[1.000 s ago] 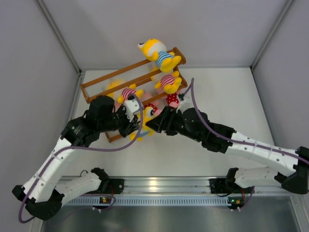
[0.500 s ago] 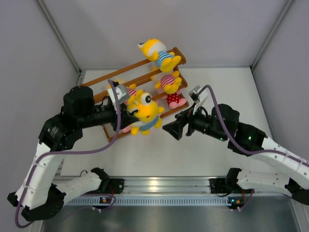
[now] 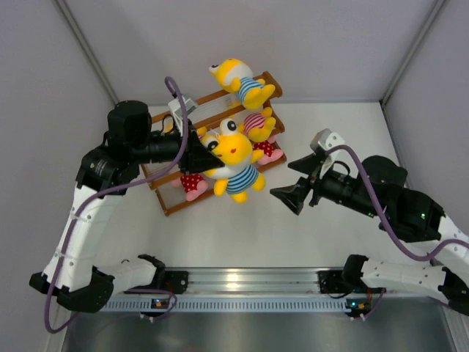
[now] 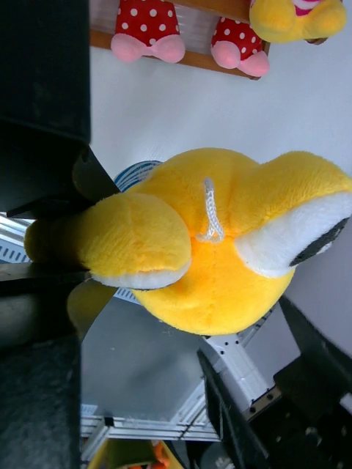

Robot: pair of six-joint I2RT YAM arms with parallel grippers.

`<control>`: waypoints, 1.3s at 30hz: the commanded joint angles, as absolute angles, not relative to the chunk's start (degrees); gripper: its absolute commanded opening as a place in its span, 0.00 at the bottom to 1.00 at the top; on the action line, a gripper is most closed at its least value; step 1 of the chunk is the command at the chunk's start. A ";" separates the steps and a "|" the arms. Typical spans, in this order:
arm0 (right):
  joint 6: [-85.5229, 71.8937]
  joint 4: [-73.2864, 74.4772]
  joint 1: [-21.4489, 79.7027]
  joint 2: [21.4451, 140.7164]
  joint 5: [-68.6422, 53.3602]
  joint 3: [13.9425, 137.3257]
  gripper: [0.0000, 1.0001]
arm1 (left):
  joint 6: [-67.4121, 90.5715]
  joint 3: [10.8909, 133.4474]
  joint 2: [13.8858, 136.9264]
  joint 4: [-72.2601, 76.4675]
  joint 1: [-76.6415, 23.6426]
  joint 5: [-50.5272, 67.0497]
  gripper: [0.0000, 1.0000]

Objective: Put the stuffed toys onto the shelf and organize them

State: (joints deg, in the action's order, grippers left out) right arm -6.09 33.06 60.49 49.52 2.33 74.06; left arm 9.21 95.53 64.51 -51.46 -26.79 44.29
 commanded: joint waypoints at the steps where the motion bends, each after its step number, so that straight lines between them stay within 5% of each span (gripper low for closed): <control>1: 4.64 37.79 59.94 47.02 6.94 77.52 0.82 | 17.39 98.17 68.20 -44.31 -23.04 50.26 0.00; 14: 15.73 27.78 59.33 54.56 10.37 74.18 0.84 | 22.59 99.14 72.51 -39.29 -17.14 54.05 0.00; 27: 10.37 20.31 47.20 62.49 -11.42 74.88 0.77 | 23.82 97.12 71.19 -38.85 -16.87 57.48 0.00; 30: 9.41 21.09 47.28 65.12 -14.31 77.69 0.62 | 23.55 96.42 70.58 -38.85 -16.87 57.74 0.00; 32: 9.23 22.14 47.29 66.87 -15.38 79.27 0.61 | 23.82 97.20 70.75 -38.85 -16.87 57.75 0.00; 35: 8.01 22.24 47.28 67.32 -15.73 79.02 0.35 | 23.12 97.91 70.58 -38.85 -16.87 57.13 0.00; 37: 6.77 21.71 47.28 66.98 -14.68 78.75 0.02 | 23.11 98.17 70.23 -38.85 -16.87 56.78 0.00; 39: 3.70 22.14 47.28 66.27 -13.11 79.27 0.00 | 23.03 98.70 70.31 -38.76 -16.70 55.64 0.02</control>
State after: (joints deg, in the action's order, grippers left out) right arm 7.29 24.62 47.57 67.53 -13.85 76.27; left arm 22.59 96.53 72.47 -41.91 -16.86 54.35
